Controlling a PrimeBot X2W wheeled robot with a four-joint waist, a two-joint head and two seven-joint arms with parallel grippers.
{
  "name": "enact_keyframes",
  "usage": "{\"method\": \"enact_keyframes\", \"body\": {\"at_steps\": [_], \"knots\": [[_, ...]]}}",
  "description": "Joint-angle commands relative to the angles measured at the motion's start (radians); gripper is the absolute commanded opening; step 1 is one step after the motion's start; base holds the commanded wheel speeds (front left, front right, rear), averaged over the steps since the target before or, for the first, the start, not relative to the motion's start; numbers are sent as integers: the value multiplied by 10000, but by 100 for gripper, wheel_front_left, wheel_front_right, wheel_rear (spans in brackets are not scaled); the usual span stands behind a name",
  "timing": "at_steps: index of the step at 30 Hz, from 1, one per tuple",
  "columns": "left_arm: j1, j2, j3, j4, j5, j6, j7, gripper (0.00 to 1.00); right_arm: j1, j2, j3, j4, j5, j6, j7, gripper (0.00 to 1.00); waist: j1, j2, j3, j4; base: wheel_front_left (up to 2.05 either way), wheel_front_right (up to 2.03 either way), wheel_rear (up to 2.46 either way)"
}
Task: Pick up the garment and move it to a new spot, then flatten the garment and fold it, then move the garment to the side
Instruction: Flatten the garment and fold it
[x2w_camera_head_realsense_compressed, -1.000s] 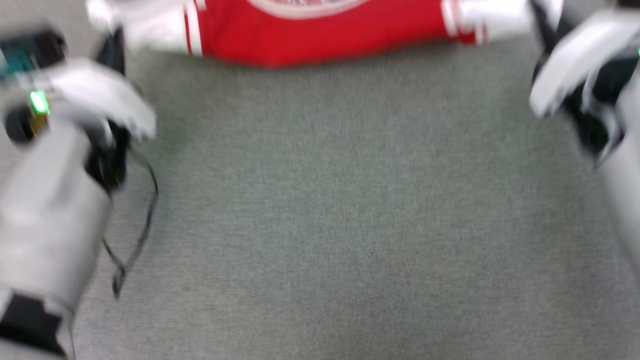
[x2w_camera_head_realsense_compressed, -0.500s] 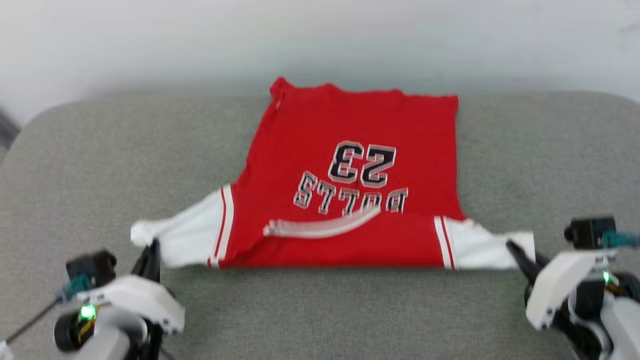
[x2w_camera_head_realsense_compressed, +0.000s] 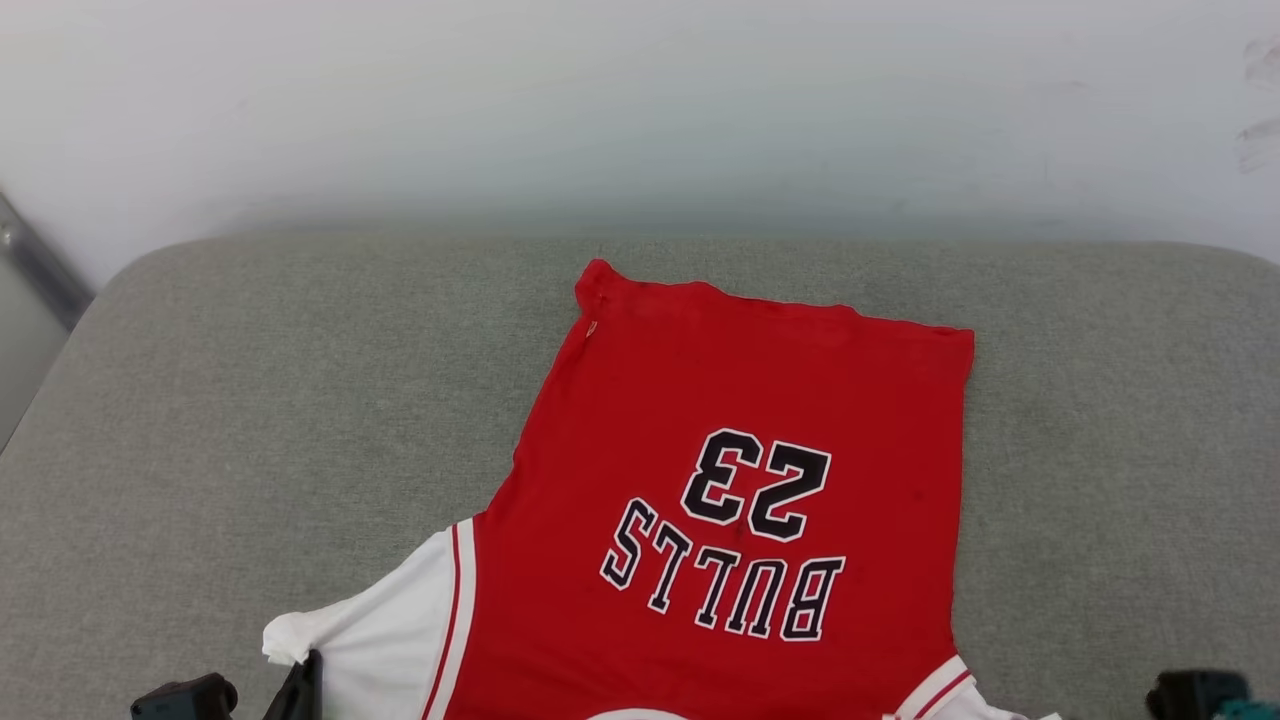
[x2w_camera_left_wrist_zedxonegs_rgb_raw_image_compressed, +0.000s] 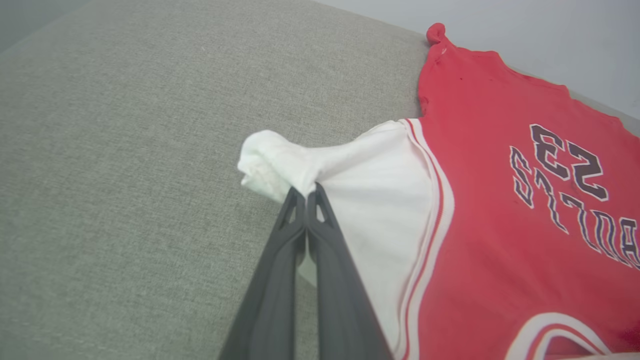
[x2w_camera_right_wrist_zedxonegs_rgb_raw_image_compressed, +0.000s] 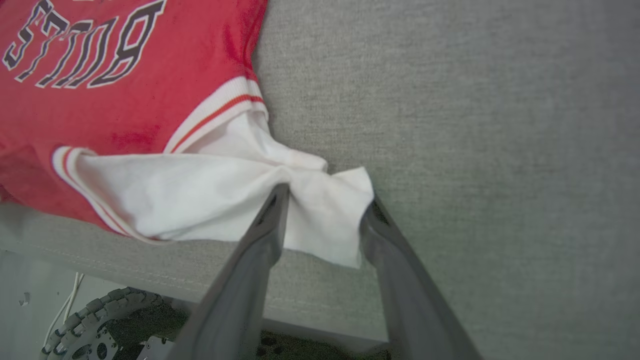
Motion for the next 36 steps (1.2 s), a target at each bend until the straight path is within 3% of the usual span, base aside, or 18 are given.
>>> {"method": "enact_keyframes", "body": {"at_steps": [1, 6, 12, 18, 25, 29, 36], "knots": [[34, 92, 8, -161, 129, 127, -34, 0, -159, 110, -296, -335, -70, -5, -106, 100, 3, 0, 18, 50, 0, 0, 0], [-192, 162, -43, -715, 352, 380, 41, 0, -1209, 427, -1384, -976, -355, -5, -130, 100, 3, 0, 203, 173, 0, 0, 0], [-822, 169, -73, -1313, 671, 462, 37, 0, -3862, 302, -2231, 70, -247, -4, 45, 100, 3, 0, 1109, 505, 0, 0, 0], [-1855, -30, -332, -1718, 1159, 216, -9, 0, -6817, -228, -2568, 2121, -479, -4, 885, 100, 3, 0, 2308, 1188, 0, 0, 0], [-2970, -459, -615, -1832, 1606, -238, -147, 0, -9509, -808, -2663, 3827, -1149, -5, 3085, 100, 3, 0, 3644, 1891, 0, 0, 0], [-3479, -744, -795, -1708, 1761, -518, -205, 0, -10507, -1032, -2889, 4448, -1705, -5, 3685, 100, 3, 0, 4184, 2212, 0, 0, 0], [-3877, -1071, -841, -1334, 1889, -866, -351, 0, -11073, -776, -3306, 5518, -2253, -5, 4297, 100, 3, 0, 4666, 2425, 0, 0, 0]]}}
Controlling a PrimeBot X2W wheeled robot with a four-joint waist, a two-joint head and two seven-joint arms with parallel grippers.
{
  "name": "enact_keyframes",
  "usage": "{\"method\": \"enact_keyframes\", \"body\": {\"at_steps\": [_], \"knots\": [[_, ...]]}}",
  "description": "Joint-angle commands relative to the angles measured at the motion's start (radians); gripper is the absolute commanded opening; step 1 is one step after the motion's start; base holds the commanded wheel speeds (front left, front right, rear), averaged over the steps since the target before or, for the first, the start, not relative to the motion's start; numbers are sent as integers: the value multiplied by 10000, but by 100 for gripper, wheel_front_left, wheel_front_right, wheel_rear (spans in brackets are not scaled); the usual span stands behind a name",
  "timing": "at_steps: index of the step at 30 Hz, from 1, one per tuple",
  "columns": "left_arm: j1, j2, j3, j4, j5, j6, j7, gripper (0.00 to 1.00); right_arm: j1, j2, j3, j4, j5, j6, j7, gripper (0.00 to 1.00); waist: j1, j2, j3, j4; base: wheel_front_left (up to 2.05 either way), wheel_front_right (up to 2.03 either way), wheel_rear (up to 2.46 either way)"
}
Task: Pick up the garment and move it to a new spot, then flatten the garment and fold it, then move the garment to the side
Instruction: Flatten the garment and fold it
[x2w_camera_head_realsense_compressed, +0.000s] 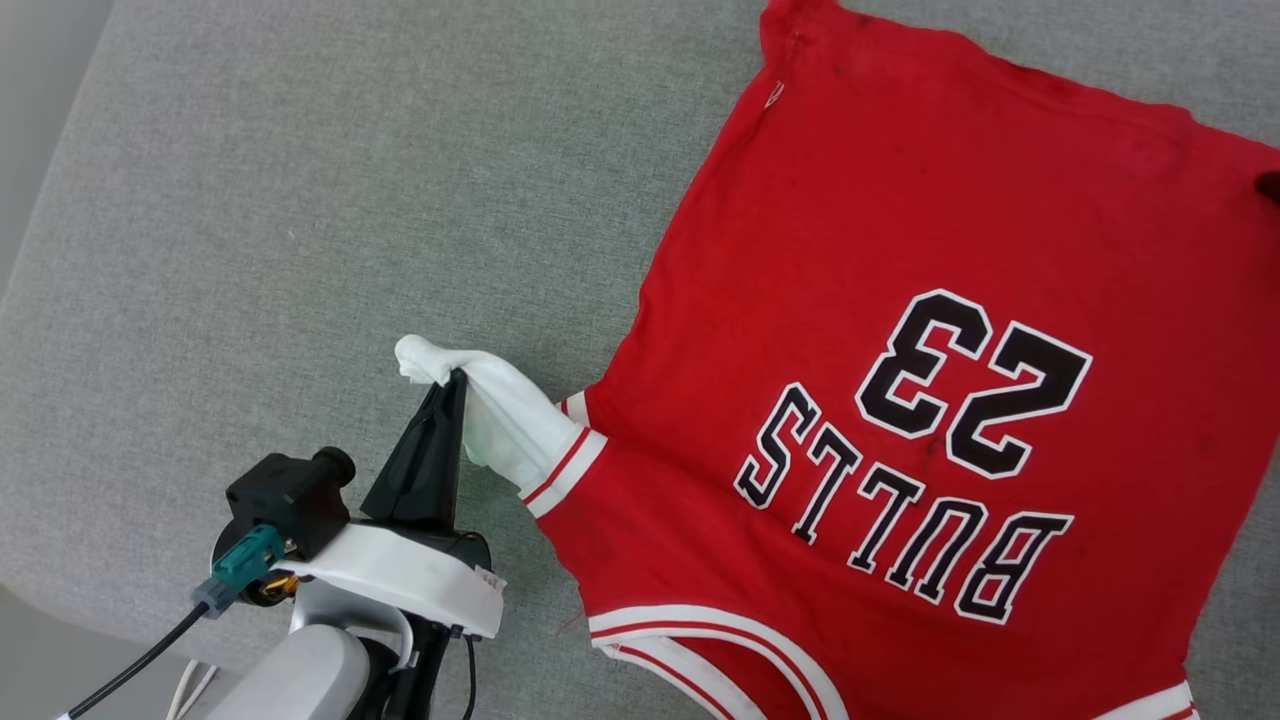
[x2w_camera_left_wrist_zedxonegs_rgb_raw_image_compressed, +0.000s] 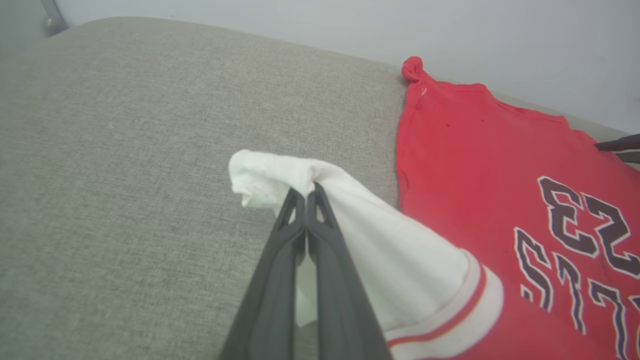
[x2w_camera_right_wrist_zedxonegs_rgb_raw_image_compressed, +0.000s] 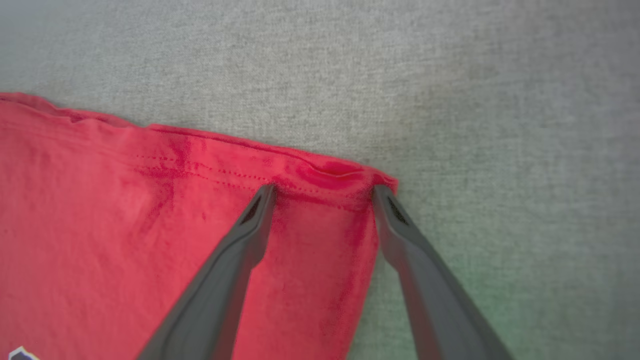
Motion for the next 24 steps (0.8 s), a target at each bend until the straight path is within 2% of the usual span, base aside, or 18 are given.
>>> {"method": "enact_keyframes", "body": {"at_steps": [1, 3, 4, 5, 10, 16, 24], "knots": [[-162, -78, 17, 101, 58, -81, -72, 0, 144, 281, -130, 540, -83, -3, 344, 100, -2, 0, 174, 148, 0, 0, 0], [-173, -115, 7, 226, 75, -125, -92, 0, 236, 445, -353, 936, -182, -3, 696, 100, -2, 0, 154, 145, 0, 0, 0], [-184, -135, -4, 268, 72, -150, -101, 0, 277, 509, -448, 1077, -263, -8, 853, 40, -2, 0, 118, 148, 0, 0, 0], [-193, -144, -13, 323, 74, -175, -104, 0, 307, 560, -531, 1165, -322, -8, 929, 0, -2, 0, 64, 145, 0, 0, 0], [-93, -153, -31, 598, -10, -199, -69, 0, 100, 456, -743, 987, -592, -3, 840, 0, -2, 0, -381, 61, 0, 0, 0], [325, 24, 35, 879, -136, -39, 3, 0, 205, 63, -80, 262, -548, -3, 766, 0, -2, 0, -1346, -382, 0, 0, 0], [1208, 460, 308, 913, -439, 382, 169, 0, 2171, -551, 1250, -1683, 501, -5, 1203, 0, -2, 0, -2814, -1467, 0, 0, 0]]}}
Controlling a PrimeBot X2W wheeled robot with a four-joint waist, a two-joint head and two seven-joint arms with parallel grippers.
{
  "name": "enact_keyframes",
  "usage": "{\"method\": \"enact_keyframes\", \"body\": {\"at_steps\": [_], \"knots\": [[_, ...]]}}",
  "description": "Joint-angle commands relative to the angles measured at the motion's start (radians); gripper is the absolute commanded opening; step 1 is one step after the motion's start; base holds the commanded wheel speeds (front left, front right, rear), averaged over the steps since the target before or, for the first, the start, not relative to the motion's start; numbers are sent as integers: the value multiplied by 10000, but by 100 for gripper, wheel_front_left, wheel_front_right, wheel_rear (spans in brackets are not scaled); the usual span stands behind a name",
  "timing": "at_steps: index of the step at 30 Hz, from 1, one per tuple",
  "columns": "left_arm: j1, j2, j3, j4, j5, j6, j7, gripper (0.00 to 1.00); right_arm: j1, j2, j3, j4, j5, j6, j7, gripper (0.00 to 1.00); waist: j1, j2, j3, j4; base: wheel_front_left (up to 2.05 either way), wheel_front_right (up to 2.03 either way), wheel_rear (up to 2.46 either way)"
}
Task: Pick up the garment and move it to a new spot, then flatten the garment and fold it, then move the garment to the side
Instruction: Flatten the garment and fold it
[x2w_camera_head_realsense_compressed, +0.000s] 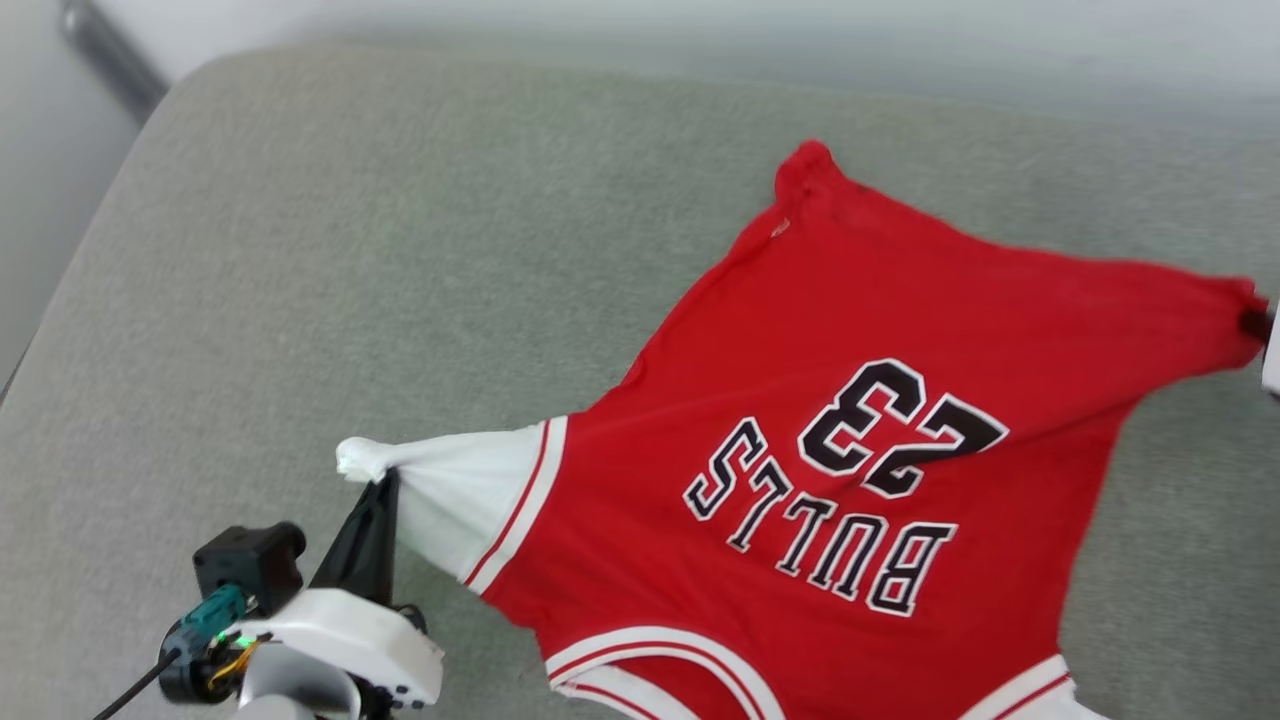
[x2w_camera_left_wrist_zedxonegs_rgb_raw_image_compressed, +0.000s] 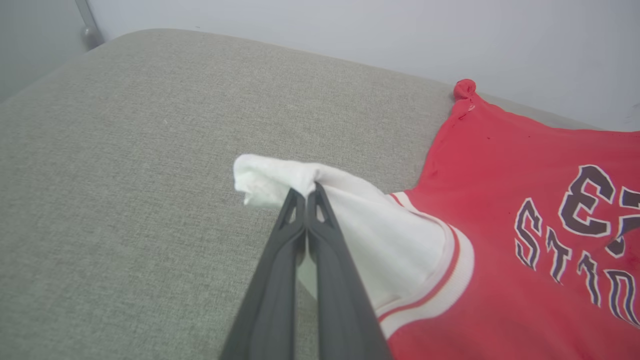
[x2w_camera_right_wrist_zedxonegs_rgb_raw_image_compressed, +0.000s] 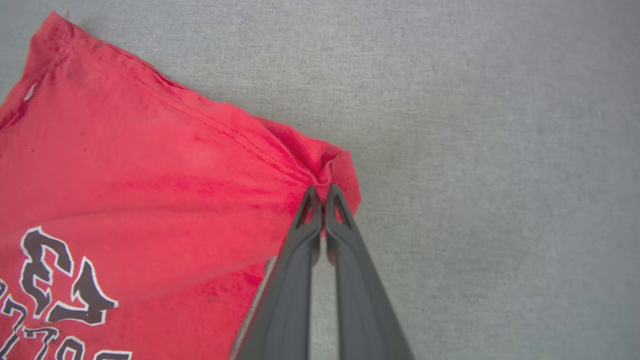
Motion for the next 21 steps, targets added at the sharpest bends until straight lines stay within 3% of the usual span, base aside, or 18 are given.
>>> {"method": "enact_keyframes", "body": {"at_steps": [1, 9, 12, 17, 18, 19, 20, 21], "knots": [[332, 157, 143, -47, -106, 173, 24, 0, 928, -226, 199, -601, 311, -7, 206, 0, -1, 0, -893, -884, 0, 0, 0], [1283, 619, 471, -312, -377, 690, 169, 0, 4480, -265, 27, -2892, 1017, -7, 1231, 0, -1, 0, -1740, -1916, 0, 0, 0], [1519, 708, 496, -471, -403, 845, 239, 0, 6222, 26, -175, -3714, 999, -5, 1732, 0, -1, 0, -1903, -2127, 0, 0, 0], [1671, 819, 529, -672, -475, 1009, 358, 0, 8414, 1238, -649, -4676, 1172, -4, 2378, 0, -1, 0, -1923, -2349, 0, 0, 0], [1691, 826, 542, -704, -485, 1026, 359, 0, 8659, 1414, -654, -4823, 1143, -5, 2393, 14, -1, 0, -1910, -2400, 0, 0, 0], [1707, 844, 533, -727, -489, 1037, 383, 0, 8856, 1585, -686, -4930, 1159, -5, 2390, 67, -1, 0, -1884, -2443, 0, 0, 0], [1703, 853, 515, -740, -489, 1038, 403, 0, 8947, 1709, -728, -5069, 1168, -5, 2232, 100, -1, 0, -1862, -2467, 0, 0, 0], [1691, 869, 503, -765, -485, 1019, 429, 0, 8960, 1797, -758, -5236, 1178, -5, 1976, 100, -1, 0, -1834, -2491, 0, 0, 0]]}}
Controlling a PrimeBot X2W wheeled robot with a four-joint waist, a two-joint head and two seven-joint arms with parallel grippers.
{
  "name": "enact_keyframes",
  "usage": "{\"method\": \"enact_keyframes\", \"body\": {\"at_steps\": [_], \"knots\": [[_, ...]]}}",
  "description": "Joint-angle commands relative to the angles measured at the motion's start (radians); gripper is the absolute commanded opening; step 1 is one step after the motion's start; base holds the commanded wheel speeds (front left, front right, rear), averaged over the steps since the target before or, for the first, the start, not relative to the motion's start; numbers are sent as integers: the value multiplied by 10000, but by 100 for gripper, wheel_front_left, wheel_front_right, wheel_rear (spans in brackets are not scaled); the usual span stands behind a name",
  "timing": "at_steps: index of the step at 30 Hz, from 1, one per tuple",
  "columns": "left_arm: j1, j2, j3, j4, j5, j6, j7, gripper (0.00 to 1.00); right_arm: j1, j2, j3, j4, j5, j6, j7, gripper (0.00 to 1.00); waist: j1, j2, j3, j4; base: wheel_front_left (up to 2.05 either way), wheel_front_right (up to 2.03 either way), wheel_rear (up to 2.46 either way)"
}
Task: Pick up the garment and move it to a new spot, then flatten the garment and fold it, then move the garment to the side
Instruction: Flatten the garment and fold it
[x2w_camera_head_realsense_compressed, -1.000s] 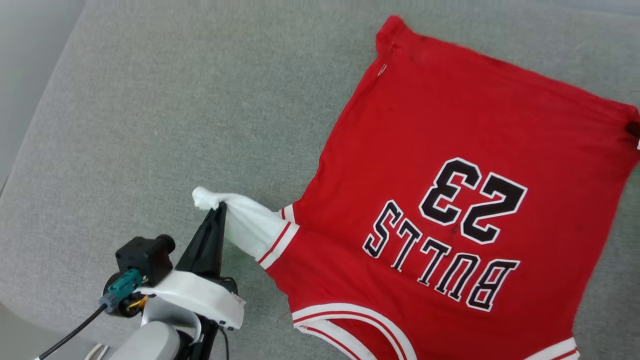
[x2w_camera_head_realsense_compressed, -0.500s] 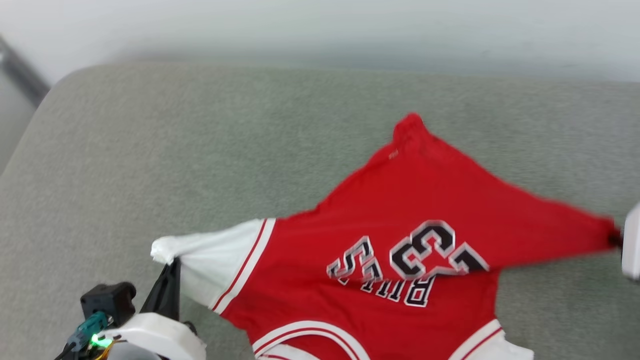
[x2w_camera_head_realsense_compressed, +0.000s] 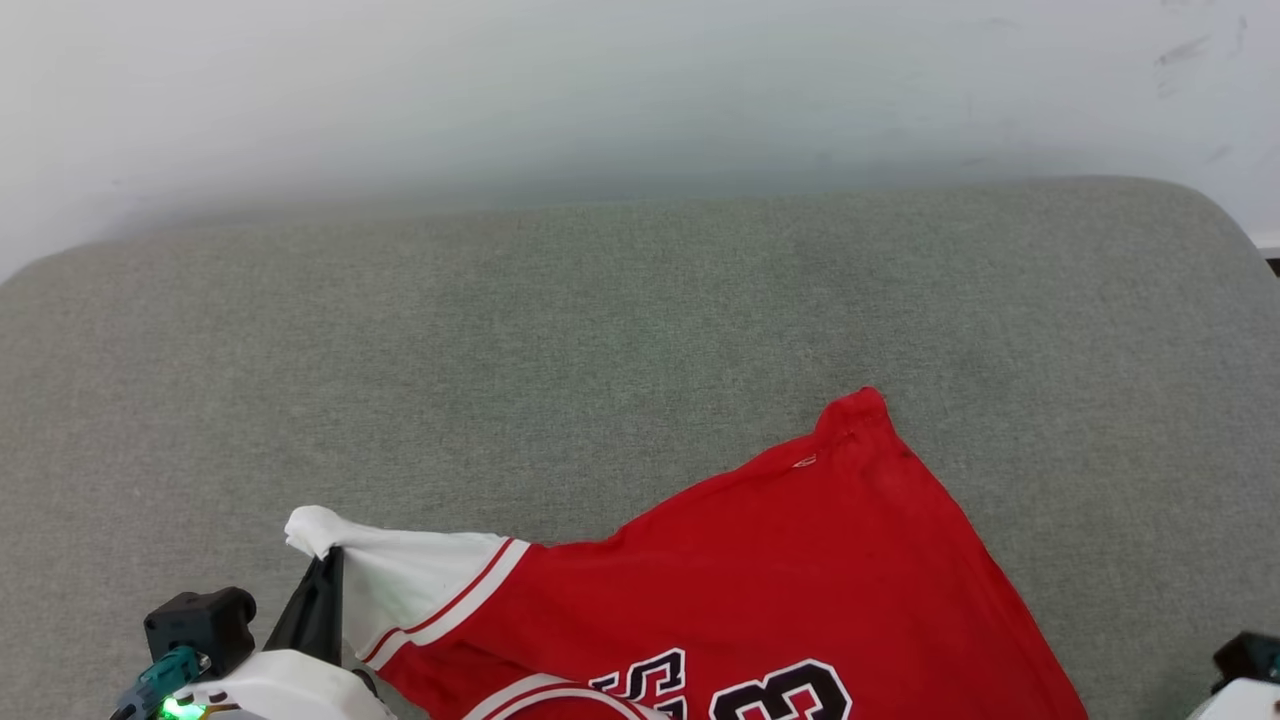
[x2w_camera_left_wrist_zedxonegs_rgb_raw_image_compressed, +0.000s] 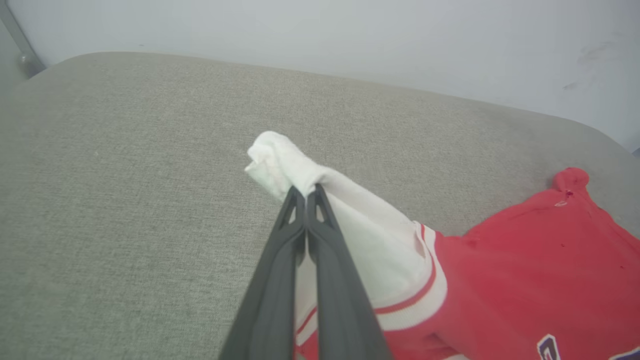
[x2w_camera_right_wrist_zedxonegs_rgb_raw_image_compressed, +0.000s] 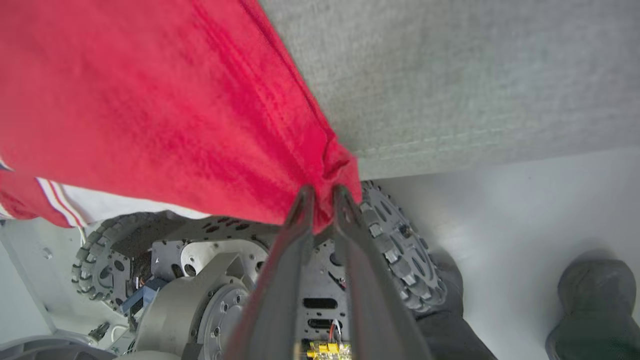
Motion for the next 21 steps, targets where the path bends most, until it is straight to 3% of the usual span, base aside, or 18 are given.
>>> {"method": "enact_keyframes", "body": {"at_steps": [1, 6, 10, 13, 16, 21], "knots": [[66, 82, -1, -27, -1, 7, 34, 0, -109, 78, -120, -236, 25, -3, -460, 100, 3, 0, 63, -43, 0, 0, 0], [-213, 129, -79, -152, 96, -44, 143, 0, -879, -45, -136, -650, 111, -2, -3001, 100, 3, 0, 299, -1, 0, 0, 0], [-656, 143, -194, -323, 282, -125, 259, 0, -1987, -62, 16, -282, 128, -3, -5013, 100, 3, 0, 749, 217, 0, 0, 0], [-1087, 144, -230, -401, 416, -213, 304, 0, -2911, -289, 399, 165, 269, -3, -5903, 100, 3, 0, 1222, 388, 0, 0, 0], [-1548, 84, -285, -472, 578, -328, 329, 0, -3911, -583, 1029, 726, 495, -2, -5965, 100, 3, 0, 1714, 613, 0, 0, 0], [-2181, -91, -373, -421, 755, -508, 227, 0, -5460, -1063, 2332, 1547, 689, -3, -4789, 100, 3, 0, 2328, 958, 0, 0, 0]]}}
